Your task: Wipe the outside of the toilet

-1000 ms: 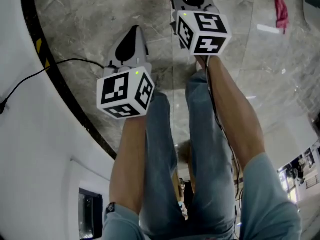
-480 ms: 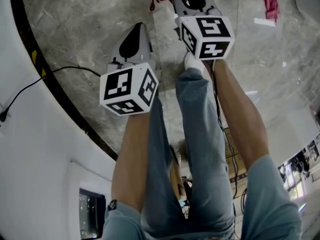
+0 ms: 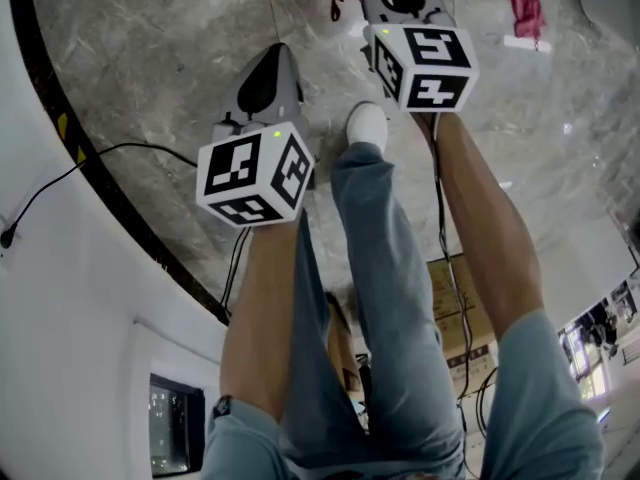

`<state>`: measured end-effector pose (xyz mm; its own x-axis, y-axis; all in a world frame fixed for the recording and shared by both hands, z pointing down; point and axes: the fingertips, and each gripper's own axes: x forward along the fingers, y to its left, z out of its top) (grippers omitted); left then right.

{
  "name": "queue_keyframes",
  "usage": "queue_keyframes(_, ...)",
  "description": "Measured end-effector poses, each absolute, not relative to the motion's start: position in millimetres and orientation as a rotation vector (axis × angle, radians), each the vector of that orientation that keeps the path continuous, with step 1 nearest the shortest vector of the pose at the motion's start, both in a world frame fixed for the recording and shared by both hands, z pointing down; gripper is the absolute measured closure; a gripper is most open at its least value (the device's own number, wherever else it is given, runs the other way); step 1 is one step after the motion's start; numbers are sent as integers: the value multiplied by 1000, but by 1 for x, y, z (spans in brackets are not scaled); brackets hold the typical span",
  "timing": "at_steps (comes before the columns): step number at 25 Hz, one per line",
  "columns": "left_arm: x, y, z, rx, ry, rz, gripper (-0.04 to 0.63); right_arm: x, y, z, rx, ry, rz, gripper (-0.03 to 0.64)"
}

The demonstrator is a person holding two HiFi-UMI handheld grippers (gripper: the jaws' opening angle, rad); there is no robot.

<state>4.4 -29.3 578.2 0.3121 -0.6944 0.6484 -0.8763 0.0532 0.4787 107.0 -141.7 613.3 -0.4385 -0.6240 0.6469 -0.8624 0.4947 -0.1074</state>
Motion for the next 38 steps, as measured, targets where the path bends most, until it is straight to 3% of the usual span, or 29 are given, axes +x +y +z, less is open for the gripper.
queue_keyframes(20,-16,-37,471,1697,-1554,333,601,156,-109,534,1163,-2148,704,570)
queue_keyframes(38,-46,-62,275,1814,-1702,287,601,119,-119,280,1234,-2385,630,569)
